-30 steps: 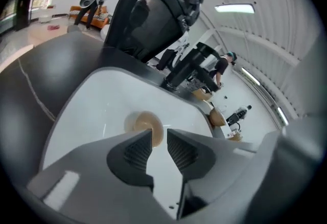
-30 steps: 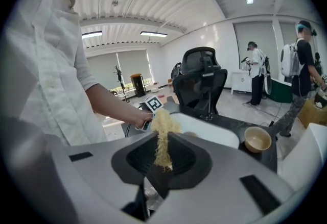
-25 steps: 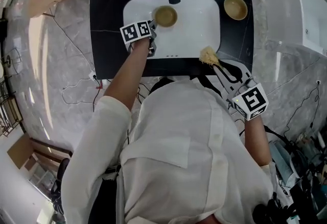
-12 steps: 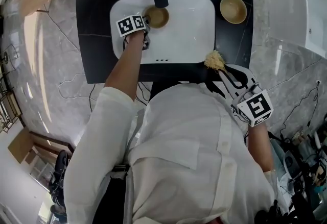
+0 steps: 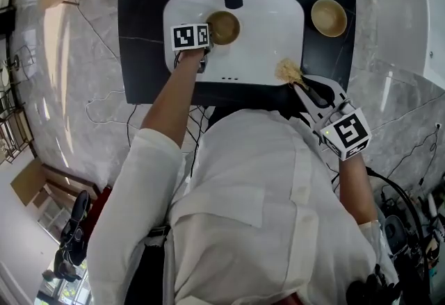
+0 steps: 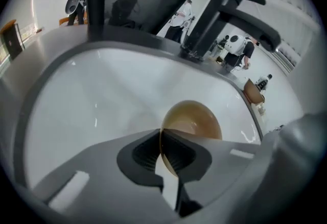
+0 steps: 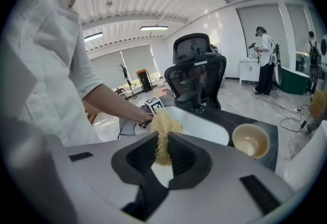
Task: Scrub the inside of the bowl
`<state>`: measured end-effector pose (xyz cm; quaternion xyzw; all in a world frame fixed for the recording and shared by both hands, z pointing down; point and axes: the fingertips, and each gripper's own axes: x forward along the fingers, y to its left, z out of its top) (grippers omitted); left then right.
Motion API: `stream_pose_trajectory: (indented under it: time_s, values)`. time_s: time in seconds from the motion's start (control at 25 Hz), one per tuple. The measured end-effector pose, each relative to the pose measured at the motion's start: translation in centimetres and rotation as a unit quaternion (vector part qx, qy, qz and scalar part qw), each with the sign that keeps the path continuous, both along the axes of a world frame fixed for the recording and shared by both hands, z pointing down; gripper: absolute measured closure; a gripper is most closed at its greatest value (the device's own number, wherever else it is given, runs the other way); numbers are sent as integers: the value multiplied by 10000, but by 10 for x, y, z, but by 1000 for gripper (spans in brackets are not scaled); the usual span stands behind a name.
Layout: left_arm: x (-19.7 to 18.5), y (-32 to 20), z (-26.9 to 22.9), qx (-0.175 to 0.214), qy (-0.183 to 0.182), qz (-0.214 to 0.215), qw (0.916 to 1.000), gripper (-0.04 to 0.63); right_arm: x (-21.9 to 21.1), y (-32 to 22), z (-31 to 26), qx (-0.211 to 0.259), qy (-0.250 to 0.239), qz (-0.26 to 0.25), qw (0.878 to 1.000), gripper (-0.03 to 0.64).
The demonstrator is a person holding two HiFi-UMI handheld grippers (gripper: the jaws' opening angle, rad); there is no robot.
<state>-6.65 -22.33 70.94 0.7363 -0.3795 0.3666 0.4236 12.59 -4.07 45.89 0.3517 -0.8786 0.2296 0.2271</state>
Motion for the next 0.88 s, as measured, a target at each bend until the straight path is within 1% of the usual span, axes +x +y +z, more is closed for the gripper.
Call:
stream_pose_trajectory:
  time_s: [0.12,0.2,0.28,0.44,0.52,0.64,0.72,0.8,0.88]
  values:
    - [-1,4,-36,519,-168,326,9980,583,-18,-8,-1,95,35,-150,9998,569]
    - [-1,9,-62,857,-299,531,9945,583,-31,-14,-5,166,-25,-252,9995,569]
    - [1,18,-85,1098,-368,729,9906,583,-44,-19,-9,229,-86,-364,9990,569]
    - [11,39,-131,1565,-335,1133,9806,583,-69,-24,-15,404,161,-712,9965,570]
    - [15,49,-151,1706,-329,1262,9767,583,-84,-26,-19,545,298,-903,9940,569]
    - [13,61,-171,1791,-499,1294,9740,583,-104,-33,-22,750,633,-1154,9885,571]
    - [12,64,-182,1842,-666,1370,9710,583,-116,-39,-19,863,992,-1310,9826,571]
    - [11,67,-191,1949,-880,1563,9643,583,-127,-45,-14,998,1445,-1462,9735,571]
    - [12,70,-199,2114,-1082,1807,9544,583,-135,-49,-11,1138,1884,-1601,9623,570]
